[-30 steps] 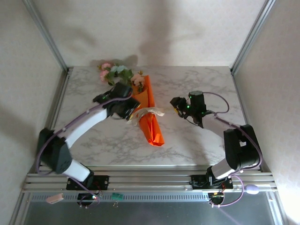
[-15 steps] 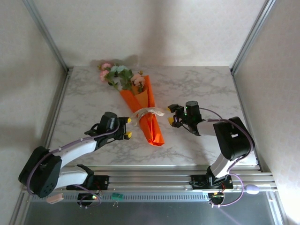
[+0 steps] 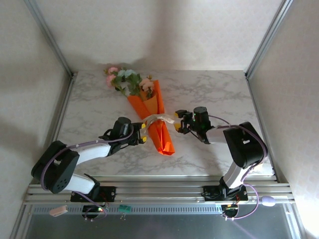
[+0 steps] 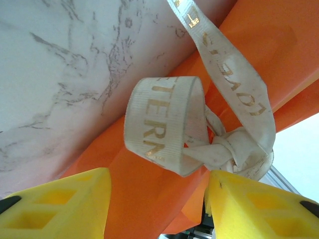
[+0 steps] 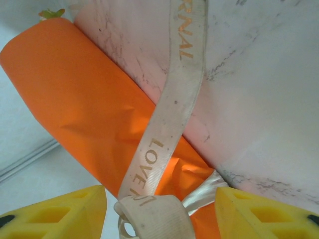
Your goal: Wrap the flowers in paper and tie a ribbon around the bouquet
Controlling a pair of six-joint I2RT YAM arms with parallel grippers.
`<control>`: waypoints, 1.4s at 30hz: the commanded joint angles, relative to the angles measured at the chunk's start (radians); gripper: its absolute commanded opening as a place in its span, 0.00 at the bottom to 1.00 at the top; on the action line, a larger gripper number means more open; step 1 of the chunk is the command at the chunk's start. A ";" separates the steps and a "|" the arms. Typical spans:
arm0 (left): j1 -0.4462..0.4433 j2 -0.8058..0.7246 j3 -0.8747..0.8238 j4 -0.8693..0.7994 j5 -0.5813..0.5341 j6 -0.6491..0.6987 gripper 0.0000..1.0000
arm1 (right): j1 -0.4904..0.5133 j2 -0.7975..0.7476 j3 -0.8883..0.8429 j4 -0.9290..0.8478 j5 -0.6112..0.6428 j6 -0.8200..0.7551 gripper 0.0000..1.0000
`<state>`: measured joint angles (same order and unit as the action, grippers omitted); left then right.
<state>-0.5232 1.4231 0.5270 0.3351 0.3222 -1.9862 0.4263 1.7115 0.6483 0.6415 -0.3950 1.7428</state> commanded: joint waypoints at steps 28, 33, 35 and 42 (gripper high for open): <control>-0.005 0.162 0.100 -0.023 -0.116 -0.027 0.41 | 0.055 0.070 0.079 0.040 0.089 0.080 0.32; -0.003 0.194 0.123 -0.022 -0.118 -0.010 0.41 | 0.054 0.066 0.071 0.033 0.097 0.073 0.30; 0.000 0.196 0.138 -0.037 -0.128 0.007 0.41 | 0.054 0.071 0.071 0.041 0.097 0.075 0.29; 0.012 0.210 0.176 -0.099 -0.138 0.058 0.47 | 0.055 0.074 0.080 0.040 0.108 0.070 0.30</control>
<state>-0.5194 1.6123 0.6781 0.2935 0.2115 -1.9568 0.4721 1.7733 0.7090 0.6842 -0.3122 1.8248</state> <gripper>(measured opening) 0.462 0.295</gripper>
